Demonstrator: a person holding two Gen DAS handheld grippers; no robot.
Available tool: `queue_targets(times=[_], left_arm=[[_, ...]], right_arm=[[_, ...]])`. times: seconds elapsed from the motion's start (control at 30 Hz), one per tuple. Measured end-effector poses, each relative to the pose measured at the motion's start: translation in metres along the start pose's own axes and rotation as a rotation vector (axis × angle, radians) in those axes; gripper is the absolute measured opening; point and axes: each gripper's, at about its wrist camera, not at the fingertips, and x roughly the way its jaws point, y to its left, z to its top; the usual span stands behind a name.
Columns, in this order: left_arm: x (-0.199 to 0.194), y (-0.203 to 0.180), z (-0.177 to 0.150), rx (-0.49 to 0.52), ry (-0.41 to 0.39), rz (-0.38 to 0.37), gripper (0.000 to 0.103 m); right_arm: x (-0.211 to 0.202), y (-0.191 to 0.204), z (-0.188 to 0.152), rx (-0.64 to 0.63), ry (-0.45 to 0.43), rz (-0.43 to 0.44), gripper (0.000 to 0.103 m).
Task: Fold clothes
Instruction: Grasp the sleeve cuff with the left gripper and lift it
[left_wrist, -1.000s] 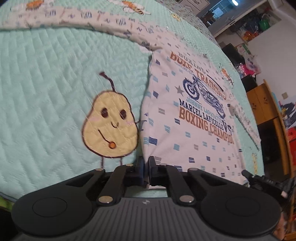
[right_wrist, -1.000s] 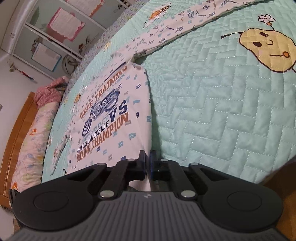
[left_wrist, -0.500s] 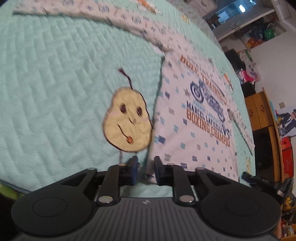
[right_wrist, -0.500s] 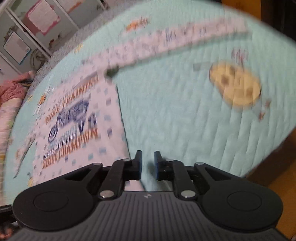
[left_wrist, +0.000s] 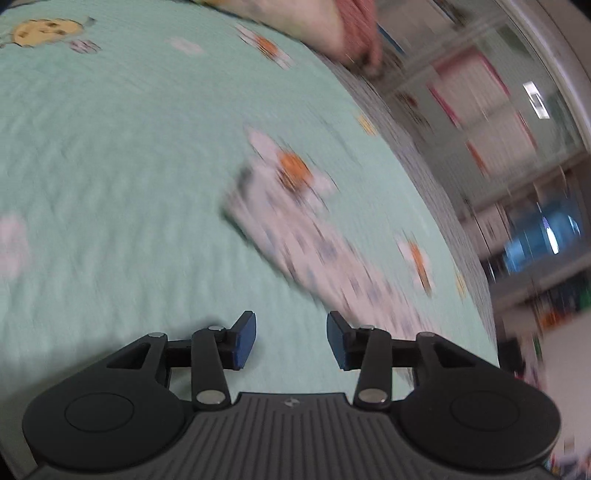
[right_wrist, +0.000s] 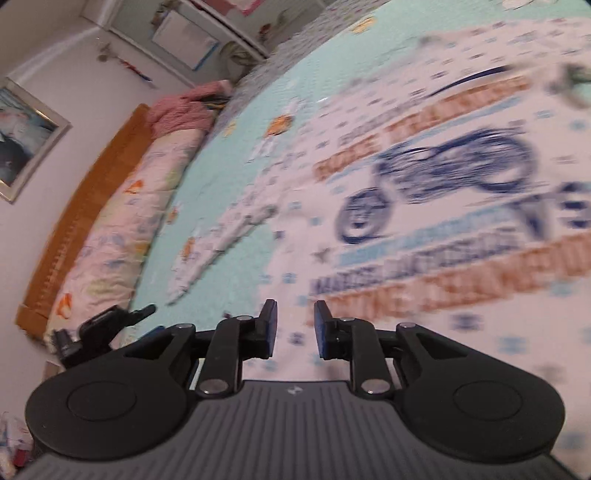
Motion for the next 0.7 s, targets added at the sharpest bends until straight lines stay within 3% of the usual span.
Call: queue_targets(times=[0.07,0.13,0.23,0.57,0.7], left_arm=[[0.007,0.003,0.013,-0.011,-0.02,0.017,0.049],[0.016,0.006,0.024,-0.018,-0.037,0.031,0.05],[0.027,0.011,0.037,-0.042,-0.051,0.058,0.051],[0.047,0.004,0.04,-0.008,-0.057,0.049,0.059],[0.054,-0.002,0.04,0.041,-0.059,0.052,0.057]], right_arm=[[0.016,0.003,0.003,0.036,0.005,0.045,0.029],[0.03,0.004,0.003,0.03,0.014,0.026,0.037],[0.042,-0.004,-0.003,0.036,0.025,0.0,0.041],[0.048,-0.012,-0.011,0.04,0.034,-0.012,0.041],[0.047,-0.01,-0.013,0.029,0.031,-0.023,0.041]])
